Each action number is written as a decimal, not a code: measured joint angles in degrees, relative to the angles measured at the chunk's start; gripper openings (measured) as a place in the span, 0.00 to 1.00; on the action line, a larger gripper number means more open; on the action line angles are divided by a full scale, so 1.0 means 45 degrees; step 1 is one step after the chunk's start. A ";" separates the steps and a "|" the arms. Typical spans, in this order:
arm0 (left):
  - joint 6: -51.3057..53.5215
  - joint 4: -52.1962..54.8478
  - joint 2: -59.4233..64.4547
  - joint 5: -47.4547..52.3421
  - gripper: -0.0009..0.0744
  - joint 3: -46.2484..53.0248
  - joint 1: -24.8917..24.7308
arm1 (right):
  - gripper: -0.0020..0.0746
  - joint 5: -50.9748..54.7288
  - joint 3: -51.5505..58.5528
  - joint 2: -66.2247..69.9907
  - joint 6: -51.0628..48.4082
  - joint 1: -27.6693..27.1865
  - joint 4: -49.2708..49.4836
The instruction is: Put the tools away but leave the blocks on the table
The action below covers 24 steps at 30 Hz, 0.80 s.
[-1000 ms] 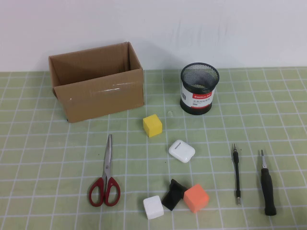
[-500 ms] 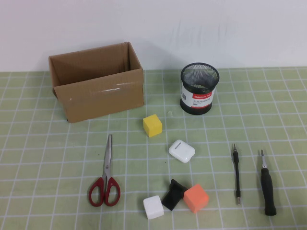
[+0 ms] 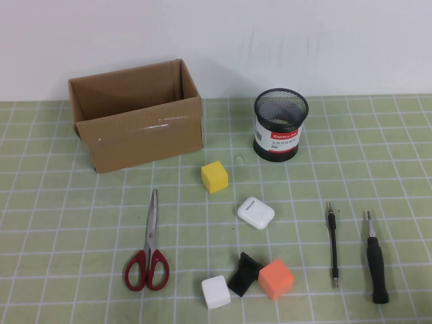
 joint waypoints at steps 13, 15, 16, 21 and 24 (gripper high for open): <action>0.0000 0.0000 0.0000 -0.0374 0.01 0.0000 0.0000 | 0.01 0.0000 0.0000 0.0000 0.0000 0.0000 0.0000; 0.0000 0.0000 0.0000 -0.0973 0.01 0.0000 0.0000 | 0.01 0.0000 0.0000 0.0000 0.0000 0.0000 0.0000; 0.0000 0.0000 0.0000 -0.1396 0.01 0.0000 0.0000 | 0.01 0.0000 0.0000 0.0000 0.0000 0.0000 0.0000; 0.0000 0.0000 0.0000 -0.4369 0.01 0.0000 0.0000 | 0.01 0.0000 0.0000 0.0000 0.0000 0.0000 0.0000; 0.0000 0.0000 0.0000 -0.6350 0.01 0.0000 0.0000 | 0.01 0.0000 0.0000 0.0000 0.0000 0.0000 0.0000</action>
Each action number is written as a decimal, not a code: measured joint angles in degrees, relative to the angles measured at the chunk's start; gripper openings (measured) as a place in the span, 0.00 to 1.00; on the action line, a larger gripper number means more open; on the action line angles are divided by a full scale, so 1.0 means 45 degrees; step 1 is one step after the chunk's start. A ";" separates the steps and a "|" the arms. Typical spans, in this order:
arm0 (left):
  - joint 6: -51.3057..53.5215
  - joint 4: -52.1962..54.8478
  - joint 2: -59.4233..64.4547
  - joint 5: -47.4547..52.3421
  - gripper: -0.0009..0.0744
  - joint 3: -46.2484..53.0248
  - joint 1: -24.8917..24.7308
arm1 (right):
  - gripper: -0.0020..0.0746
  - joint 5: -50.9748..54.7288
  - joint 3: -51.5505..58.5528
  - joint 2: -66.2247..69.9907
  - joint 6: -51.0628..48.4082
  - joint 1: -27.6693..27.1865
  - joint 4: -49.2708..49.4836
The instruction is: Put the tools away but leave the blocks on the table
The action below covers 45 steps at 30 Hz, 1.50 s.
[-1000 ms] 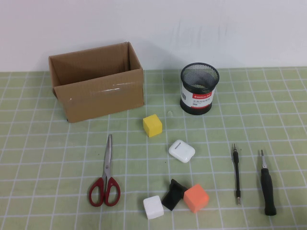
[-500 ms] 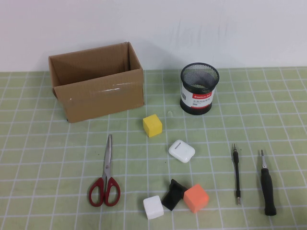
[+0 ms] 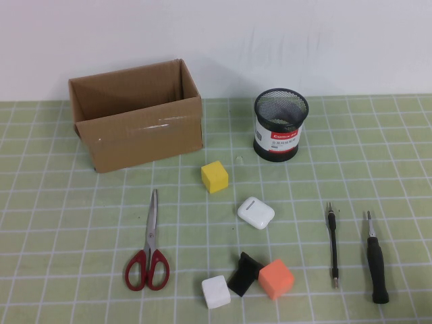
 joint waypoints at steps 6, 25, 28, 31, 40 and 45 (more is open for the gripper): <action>0.0000 0.0000 0.0000 -0.0903 0.01 0.0000 0.0000 | 0.01 0.0000 0.0000 0.0000 0.0000 0.0000 0.0000; -0.0006 -0.4100 -0.0108 -0.7501 0.01 -0.3605 0.0000 | 0.01 0.0000 0.0000 0.0000 0.0000 0.0000 0.0000; -0.0006 -0.4078 -0.0108 -0.3933 0.01 -0.5679 0.0000 | 0.01 0.0000 0.0000 0.0000 0.0000 0.0000 0.0000; 0.0185 -0.3794 0.0423 0.1313 0.01 -0.7677 0.0000 | 0.01 0.0000 0.0000 0.0000 0.0000 0.0000 0.0000; 0.0320 -0.2965 0.3472 0.8952 0.01 -0.8688 0.0000 | 0.01 0.0000 0.0000 0.0000 0.0000 0.0000 0.0000; 0.0259 -0.3587 0.5157 0.9729 0.01 -0.8708 0.0000 | 0.01 0.0000 0.0000 0.0000 0.0000 0.0000 0.0000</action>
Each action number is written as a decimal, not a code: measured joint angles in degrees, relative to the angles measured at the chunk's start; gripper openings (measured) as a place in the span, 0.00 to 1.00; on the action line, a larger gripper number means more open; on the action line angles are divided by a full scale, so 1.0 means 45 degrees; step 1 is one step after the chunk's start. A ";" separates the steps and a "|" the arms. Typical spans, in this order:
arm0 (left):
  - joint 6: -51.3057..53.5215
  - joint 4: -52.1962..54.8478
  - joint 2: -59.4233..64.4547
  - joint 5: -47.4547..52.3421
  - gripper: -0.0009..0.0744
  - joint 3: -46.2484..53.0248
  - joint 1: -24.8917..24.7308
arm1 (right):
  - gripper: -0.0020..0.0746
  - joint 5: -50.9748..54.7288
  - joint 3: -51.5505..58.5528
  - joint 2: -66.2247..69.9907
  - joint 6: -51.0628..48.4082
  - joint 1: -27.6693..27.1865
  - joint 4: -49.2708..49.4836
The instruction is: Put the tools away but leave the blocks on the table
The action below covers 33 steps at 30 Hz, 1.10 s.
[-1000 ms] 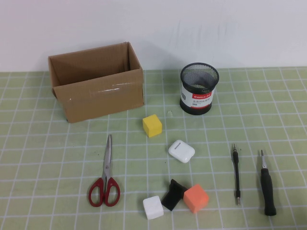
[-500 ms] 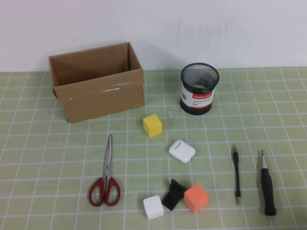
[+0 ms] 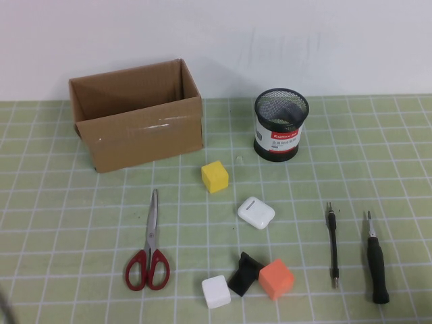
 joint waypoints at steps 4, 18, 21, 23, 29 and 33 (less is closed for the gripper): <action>0.0404 -0.0728 0.1829 0.1121 0.01 -0.0286 0.0000 | 0.01 0.0000 0.0000 0.0000 0.0000 0.0000 0.0000; 0.1336 -0.2325 0.9681 0.2362 0.55 -0.1313 -0.0145 | 0.01 0.0000 0.0000 0.0000 0.0000 0.0000 0.0000; 0.1364 -0.2408 1.1225 0.1828 0.57 -0.1559 -0.0686 | 0.01 0.0000 0.0000 0.0000 0.0000 0.0000 0.0000; 0.1364 -0.2405 1.2158 0.1574 0.57 -0.1932 -0.1050 | 0.01 0.0000 0.0000 0.0000 0.0000 0.0000 0.0000; 0.1200 -0.2445 1.4811 0.1572 0.57 -0.3879 -0.1906 | 0.01 0.0000 0.0000 0.0000 0.0000 0.0000 0.0000; 0.1201 -0.2445 1.6075 0.1572 0.57 -0.5092 -0.2255 | 0.01 0.0000 0.0000 0.0000 0.0000 0.0000 0.0000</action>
